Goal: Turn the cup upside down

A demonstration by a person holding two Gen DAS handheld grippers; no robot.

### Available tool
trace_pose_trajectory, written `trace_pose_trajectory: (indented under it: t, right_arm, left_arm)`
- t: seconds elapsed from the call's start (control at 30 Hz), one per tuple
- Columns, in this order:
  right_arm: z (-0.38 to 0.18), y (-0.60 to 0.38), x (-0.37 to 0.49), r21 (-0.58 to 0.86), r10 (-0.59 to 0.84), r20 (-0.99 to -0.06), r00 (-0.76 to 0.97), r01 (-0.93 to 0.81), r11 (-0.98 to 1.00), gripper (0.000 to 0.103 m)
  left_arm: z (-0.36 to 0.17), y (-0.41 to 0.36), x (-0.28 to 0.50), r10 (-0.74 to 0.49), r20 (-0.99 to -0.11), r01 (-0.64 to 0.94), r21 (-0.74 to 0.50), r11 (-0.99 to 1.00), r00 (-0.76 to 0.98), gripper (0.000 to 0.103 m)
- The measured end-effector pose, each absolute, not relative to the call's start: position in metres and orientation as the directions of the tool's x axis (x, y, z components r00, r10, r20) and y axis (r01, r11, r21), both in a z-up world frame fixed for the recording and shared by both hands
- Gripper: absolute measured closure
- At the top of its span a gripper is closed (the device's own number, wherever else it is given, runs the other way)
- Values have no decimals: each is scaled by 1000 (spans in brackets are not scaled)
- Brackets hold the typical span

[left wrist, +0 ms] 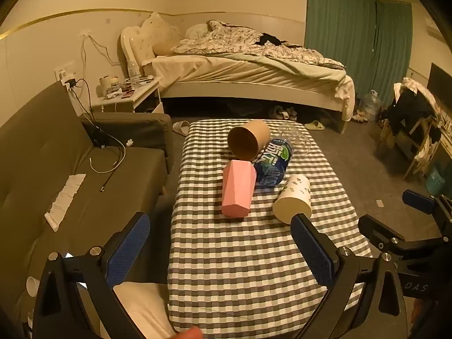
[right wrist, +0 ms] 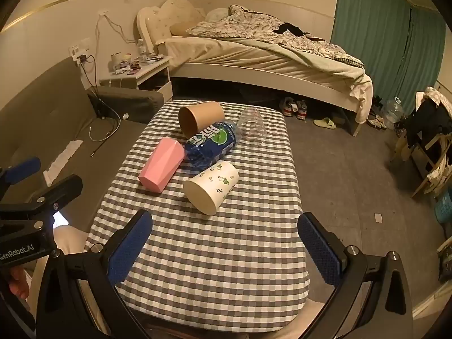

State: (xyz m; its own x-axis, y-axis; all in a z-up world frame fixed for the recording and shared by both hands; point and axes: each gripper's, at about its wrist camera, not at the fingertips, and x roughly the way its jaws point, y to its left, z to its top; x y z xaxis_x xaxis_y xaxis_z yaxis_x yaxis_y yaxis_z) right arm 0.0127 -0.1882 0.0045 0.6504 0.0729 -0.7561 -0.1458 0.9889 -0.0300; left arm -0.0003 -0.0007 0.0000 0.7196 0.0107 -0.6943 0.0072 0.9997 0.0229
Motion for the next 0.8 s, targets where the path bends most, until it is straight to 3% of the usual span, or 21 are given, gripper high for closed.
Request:
trace_pose_trajectory:
  t: [0.8]
  right_arm:
    - [-5, -197, 16, -3, 57, -776, 629, -95, 995, 0]
  left_arm:
    - [-10, 8, 0, 21, -710, -28, 1, 1000, 703, 0]
